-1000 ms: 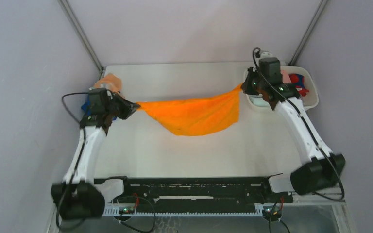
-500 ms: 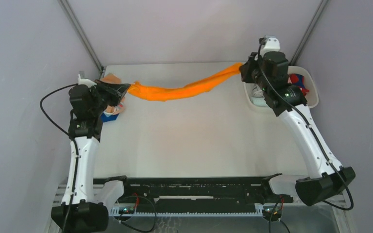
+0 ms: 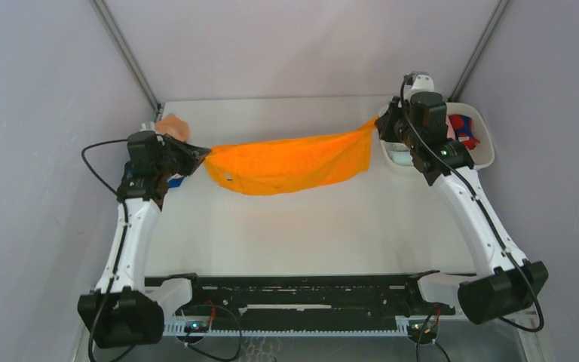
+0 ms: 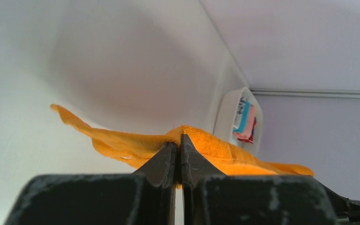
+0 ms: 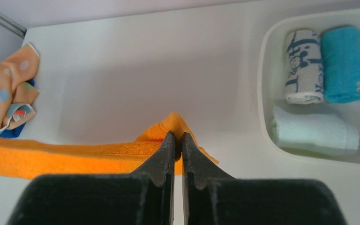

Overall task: Roll the towels
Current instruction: Flatten out the towel at the center of the board, then move the towel to the center of the board, then fold the towel at the center of the board.

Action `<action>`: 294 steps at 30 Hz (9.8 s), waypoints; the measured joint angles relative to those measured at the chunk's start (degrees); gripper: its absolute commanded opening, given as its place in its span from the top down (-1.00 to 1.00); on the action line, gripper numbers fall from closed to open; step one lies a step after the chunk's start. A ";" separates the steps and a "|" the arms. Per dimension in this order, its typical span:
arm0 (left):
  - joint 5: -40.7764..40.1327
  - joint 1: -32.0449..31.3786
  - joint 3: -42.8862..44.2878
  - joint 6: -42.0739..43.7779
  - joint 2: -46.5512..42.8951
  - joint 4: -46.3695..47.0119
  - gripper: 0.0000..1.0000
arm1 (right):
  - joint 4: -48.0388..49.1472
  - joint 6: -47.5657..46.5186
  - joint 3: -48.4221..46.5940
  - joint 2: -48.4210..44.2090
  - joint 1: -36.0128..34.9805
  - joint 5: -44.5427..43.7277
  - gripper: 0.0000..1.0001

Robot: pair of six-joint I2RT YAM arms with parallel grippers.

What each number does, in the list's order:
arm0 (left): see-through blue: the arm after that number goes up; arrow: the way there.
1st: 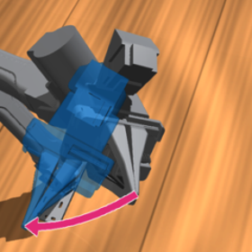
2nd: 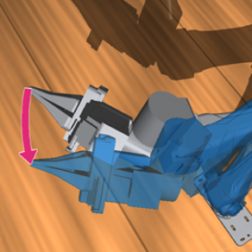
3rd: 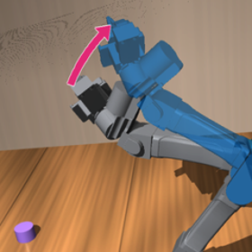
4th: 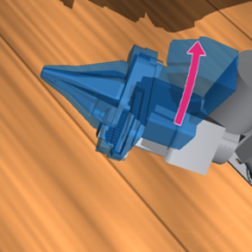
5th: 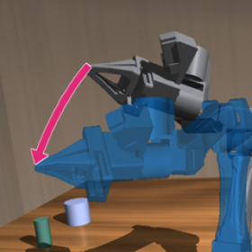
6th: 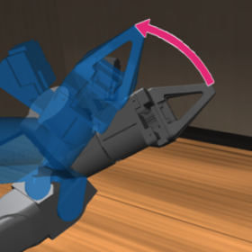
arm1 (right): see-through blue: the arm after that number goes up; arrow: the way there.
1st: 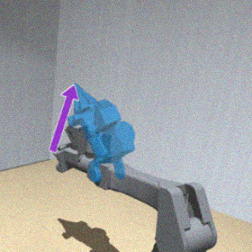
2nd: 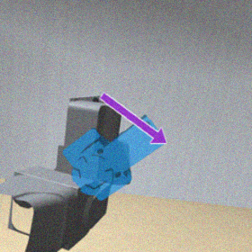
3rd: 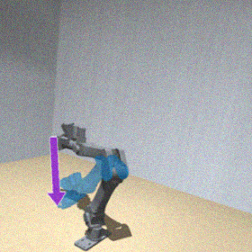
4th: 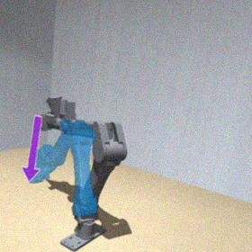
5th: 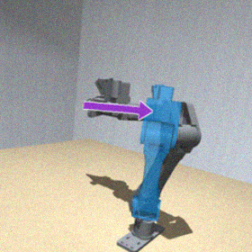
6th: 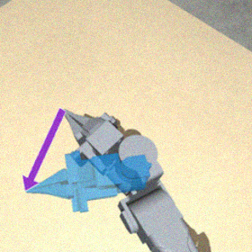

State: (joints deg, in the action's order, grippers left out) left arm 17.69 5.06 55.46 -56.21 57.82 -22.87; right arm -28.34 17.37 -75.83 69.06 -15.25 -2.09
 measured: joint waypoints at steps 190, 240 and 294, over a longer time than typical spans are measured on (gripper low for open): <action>-19.78 -5.70 34.29 39.41 62.03 -28.85 0.82 | 3.28 -18.58 -4.09 43.71 2.75 11.56 0.24; -18.75 -5.66 34.27 39.87 62.03 -28.94 0.55 | -16.22 -27.43 -22.95 57.18 -1.73 2.25 1.00; -16.81 -8.92 34.32 36.48 62.10 -29.53 0.48 | -6.64 -27.23 -18.05 55.10 1.05 -3.39 1.00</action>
State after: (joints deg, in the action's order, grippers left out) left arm 0.89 -3.86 89.78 -19.73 119.92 -52.40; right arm -34.98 -9.87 -93.89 124.16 -14.20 -5.48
